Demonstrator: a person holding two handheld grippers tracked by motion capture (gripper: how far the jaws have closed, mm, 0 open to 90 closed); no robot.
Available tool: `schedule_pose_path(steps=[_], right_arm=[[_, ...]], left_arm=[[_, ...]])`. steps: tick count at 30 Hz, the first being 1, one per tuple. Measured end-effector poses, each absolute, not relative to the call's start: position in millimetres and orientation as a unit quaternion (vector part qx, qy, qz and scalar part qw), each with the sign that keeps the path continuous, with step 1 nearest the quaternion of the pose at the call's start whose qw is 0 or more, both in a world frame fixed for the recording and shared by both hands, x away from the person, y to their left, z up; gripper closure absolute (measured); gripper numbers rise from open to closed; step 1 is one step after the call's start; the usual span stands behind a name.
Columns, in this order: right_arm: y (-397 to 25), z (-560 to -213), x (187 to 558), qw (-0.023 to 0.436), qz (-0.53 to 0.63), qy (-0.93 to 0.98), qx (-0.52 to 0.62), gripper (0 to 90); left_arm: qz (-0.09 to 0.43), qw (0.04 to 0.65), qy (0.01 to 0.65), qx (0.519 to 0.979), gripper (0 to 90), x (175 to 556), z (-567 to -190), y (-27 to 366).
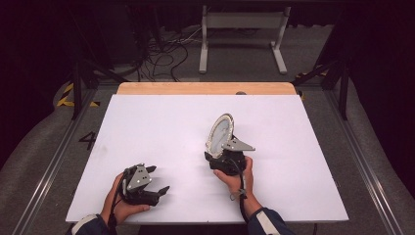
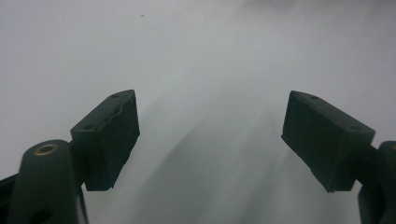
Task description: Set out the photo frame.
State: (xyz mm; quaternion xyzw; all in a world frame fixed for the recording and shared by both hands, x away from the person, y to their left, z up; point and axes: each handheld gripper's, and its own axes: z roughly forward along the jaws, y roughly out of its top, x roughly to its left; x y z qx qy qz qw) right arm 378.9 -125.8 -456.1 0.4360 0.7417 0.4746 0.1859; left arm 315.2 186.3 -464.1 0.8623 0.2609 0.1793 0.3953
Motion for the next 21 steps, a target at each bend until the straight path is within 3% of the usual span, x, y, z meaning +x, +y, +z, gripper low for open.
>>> schedule_pose_path(steps=[8, 21], right_arm=[[-129.0, -452.1, 377.8, 0.213, 0.486, 0.716, 0.454, 61.1], [-143.8, -448.7, 369.2, 0.190, 0.488, 0.732, 0.436, 66.8]], left_arm=[[0.178, 0.398, 0.262, 0.861, 19.3, 315.2, -463.7, 188.3], [0.177, 0.396, 0.261, 0.862, 19.1, 314.7, -463.4, 187.0]])
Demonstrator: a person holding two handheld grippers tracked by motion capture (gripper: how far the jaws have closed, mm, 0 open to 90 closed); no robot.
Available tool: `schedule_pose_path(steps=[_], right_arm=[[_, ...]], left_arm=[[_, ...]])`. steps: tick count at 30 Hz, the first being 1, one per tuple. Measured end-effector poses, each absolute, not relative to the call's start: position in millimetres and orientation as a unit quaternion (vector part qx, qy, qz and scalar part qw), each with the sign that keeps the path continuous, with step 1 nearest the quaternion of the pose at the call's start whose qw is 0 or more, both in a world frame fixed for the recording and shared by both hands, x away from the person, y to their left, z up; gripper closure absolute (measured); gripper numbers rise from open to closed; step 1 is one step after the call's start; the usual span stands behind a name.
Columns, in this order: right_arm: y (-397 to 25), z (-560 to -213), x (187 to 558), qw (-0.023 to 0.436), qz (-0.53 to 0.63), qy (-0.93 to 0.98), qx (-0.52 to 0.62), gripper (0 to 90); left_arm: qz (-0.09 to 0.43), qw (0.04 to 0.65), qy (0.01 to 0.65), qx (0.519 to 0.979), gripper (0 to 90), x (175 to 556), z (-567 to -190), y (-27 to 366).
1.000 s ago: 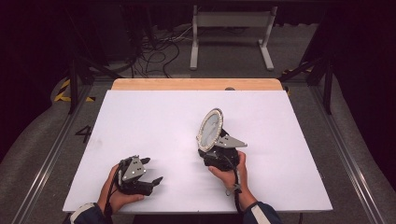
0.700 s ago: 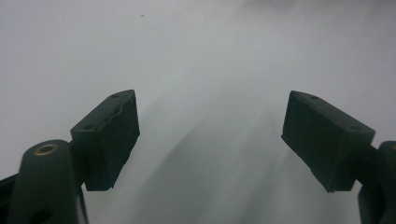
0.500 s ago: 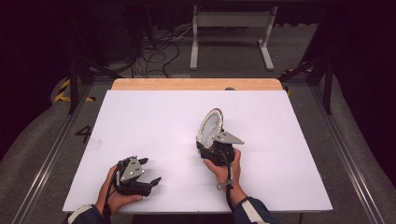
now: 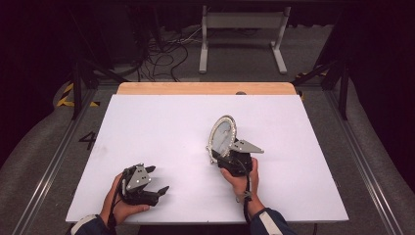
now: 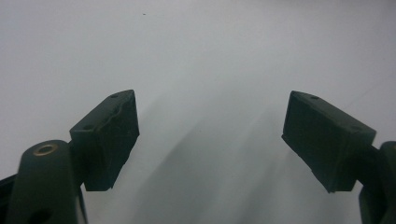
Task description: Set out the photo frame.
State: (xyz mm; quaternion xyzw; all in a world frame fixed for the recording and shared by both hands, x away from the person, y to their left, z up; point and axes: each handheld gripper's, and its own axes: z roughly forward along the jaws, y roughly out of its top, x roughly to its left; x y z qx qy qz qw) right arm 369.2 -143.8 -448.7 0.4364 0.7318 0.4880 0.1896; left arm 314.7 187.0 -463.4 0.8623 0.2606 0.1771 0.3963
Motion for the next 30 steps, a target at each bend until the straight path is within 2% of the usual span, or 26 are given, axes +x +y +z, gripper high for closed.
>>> schedule_pose_path(steps=[10, 17, 23, 26, 30], right_arm=[[-159.2, -445.2, 358.2, 0.156, 0.489, 0.745, 0.426, 71.7], [-168.3, -442.0, 356.4, 0.114, 0.490, 0.755, 0.419, 74.8], [-169.9, -439.9, 355.9, 0.107, 0.485, 0.766, 0.408, 76.1], [-170.3, -440.1, 355.6, 0.107, 0.487, 0.765, 0.407, 75.0], [-170.9, -437.0, 353.3, 0.124, 0.486, 0.764, 0.405, 66.6]], left_arm=[[0.175, 0.396, 0.260, 0.863, 19.1, 314.4, -463.4, 184.5], [0.171, 0.399, 0.258, 0.863, 19.0, 315.4, -463.0, 181.2], [0.174, 0.403, 0.250, 0.863, 18.9, 324.1, -458.0, 176.9], [0.165, 0.411, 0.250, 0.861, 19.1, 332.2, -453.9, 174.3], [0.154, 0.420, 0.248, 0.859, 19.5, 344.9, -449.8, 168.8]])
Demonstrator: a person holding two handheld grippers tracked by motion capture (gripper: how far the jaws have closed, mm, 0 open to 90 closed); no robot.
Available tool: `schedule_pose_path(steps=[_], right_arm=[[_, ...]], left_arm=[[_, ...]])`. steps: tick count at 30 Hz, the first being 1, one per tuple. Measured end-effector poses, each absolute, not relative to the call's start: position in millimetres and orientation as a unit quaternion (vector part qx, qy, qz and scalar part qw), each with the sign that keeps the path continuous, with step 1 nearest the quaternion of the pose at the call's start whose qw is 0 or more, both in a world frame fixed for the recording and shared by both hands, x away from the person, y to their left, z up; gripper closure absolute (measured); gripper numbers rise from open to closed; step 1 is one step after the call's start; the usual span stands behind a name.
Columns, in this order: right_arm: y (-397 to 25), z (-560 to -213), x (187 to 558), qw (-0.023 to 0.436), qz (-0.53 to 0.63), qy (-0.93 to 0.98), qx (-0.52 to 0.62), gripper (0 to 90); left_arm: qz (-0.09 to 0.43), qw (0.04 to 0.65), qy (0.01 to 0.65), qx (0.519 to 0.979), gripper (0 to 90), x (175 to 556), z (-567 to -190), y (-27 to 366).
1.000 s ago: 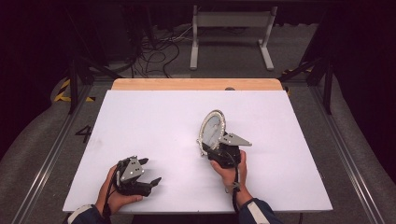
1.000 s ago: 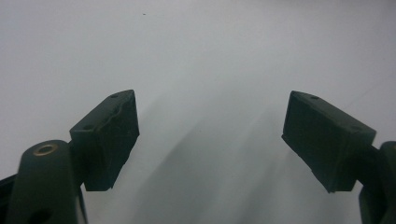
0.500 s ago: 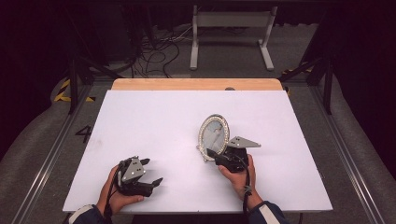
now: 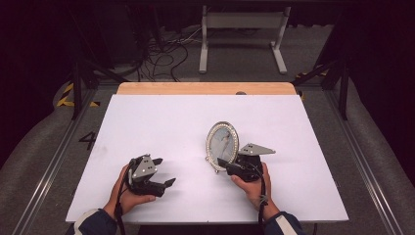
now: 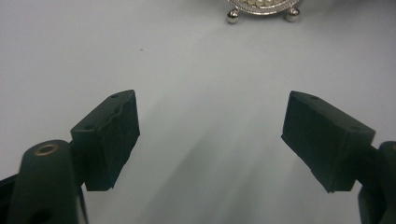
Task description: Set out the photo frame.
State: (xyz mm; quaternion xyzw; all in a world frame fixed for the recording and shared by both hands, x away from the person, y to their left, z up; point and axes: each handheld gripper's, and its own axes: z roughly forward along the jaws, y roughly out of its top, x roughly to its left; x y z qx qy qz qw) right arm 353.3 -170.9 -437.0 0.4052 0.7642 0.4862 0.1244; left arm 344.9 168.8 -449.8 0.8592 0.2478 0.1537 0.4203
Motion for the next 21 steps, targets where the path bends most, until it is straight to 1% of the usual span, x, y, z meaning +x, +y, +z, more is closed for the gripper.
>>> schedule_pose_path(steps=[7, 9, 12, 21], right_arm=[[-181.6, -429.1, 343.4, 0.147, 0.483, 0.765, 0.400, 65.1], [-184.1, -427.5, 337.9, 0.157, 0.480, 0.768, 0.395, 65.1], [-186.6, -425.5, 331.7, 0.168, 0.477, 0.771, 0.388, 65.3], [-192.4, -416.1, 320.5, 0.202, 0.492, 0.753, 0.387, 68.7]], left_arm=[[0.122, 0.448, 0.231, 0.855, 19.4, 376.8, -441.9, 142.3], [0.110, 0.449, 0.225, 0.858, 19.0, 384.8, -441.6, 131.5], [0.108, 0.449, 0.219, 0.860, 18.9, 394.8, -442.4, 117.0], [0.083, 0.464, 0.223, 0.853, 17.6, 426.2, -446.5, 86.6]])
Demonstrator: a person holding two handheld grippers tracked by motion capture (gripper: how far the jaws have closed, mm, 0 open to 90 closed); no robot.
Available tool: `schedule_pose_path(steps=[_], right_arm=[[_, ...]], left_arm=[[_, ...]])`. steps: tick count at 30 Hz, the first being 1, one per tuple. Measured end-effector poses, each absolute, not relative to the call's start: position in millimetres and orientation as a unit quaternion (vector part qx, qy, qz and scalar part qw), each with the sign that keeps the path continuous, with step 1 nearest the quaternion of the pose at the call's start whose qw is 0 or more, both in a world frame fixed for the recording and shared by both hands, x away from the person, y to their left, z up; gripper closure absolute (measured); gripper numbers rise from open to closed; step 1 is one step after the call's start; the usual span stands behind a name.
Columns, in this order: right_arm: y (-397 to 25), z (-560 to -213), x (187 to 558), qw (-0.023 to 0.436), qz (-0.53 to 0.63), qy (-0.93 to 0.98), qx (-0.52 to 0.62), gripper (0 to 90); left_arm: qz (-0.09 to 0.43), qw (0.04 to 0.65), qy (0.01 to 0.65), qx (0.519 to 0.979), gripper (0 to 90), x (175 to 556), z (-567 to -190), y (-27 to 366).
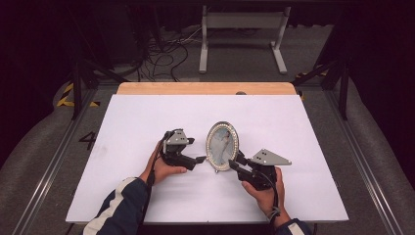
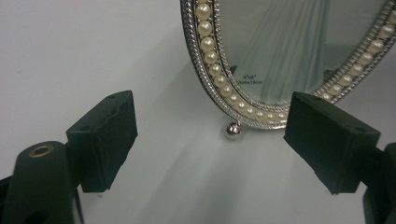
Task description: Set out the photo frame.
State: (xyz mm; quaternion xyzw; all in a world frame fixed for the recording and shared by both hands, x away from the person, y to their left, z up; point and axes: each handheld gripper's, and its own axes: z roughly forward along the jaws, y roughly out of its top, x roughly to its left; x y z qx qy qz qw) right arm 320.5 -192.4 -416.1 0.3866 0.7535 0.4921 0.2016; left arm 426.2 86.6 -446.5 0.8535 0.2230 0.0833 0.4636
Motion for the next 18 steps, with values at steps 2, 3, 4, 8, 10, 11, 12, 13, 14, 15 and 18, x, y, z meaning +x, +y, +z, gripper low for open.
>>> schedule_pose_path(steps=[2, 3, 4, 8, 10, 11, 12, 13, 14, 15, 18], right_arm=[[-192.3, -413.9, 319.5, 0.205, 0.498, 0.749, 0.385, 69.0], [-191.9, -412.8, 318.8, 0.208, 0.501, 0.746, 0.386, 69.4], [-191.9, -411.8, 318.2, 0.215, 0.501, 0.745, 0.385, 70.0], [-192.1, -407.7, 316.7, 0.232, 0.508, 0.733, 0.388, 70.6], [-192.0, -406.0, 316.5, 0.236, 0.511, 0.728, 0.391, 71.3], [-192.0, -405.3, 316.3, 0.239, 0.512, 0.726, 0.390, 72.1], [-191.2, -404.9, 316.0, 0.241, 0.515, 0.725, 0.389, 72.5], [-190.5, -404.7, 315.8, 0.244, 0.515, 0.724, 0.389, 72.8], [-190.1, -404.2, 315.5, 0.248, 0.513, 0.724, 0.388, 73.7], [-189.6, -404.1, 315.5, 0.249, 0.515, 0.723, 0.388, 73.8], [-189.2, -403.4, 315.8, 0.252, 0.515, 0.720, 0.391, 75.8]], left_arm=[[0.084, 0.463, 0.222, 0.854, 18.2, 429.8, -446.5, 82.1], [0.082, 0.464, 0.223, 0.853, 17.9, 431.3, -446.4, 79.9], [0.080, 0.467, 0.222, 0.852, 18.0, 432.7, -445.9, 78.2], [0.075, 0.472, 0.221, 0.850, 18.5, 436.9, -445.1, 69.4], [0.073, 0.474, 0.217, 0.850, 18.7, 437.2, -445.8, 65.6], [0.071, 0.475, 0.215, 0.850, 18.6, 438.1, -446.6, 64.1], [0.068, 0.473, 0.215, 0.852, 18.6, 438.5, -447.4, 62.4], [0.065, 0.473, 0.215, 0.852, 18.5, 438.9, -448.1, 60.8], [0.058, 0.473, 0.213, 0.853, 18.8, 439.5, -448.6, 59.6], [0.054, 0.476, 0.212, 0.852, 18.5, 439.4, -448.8, 58.6], [0.047, 0.479, 0.200, 0.853, 21.5, 438.8, -447.7, 57.1]])
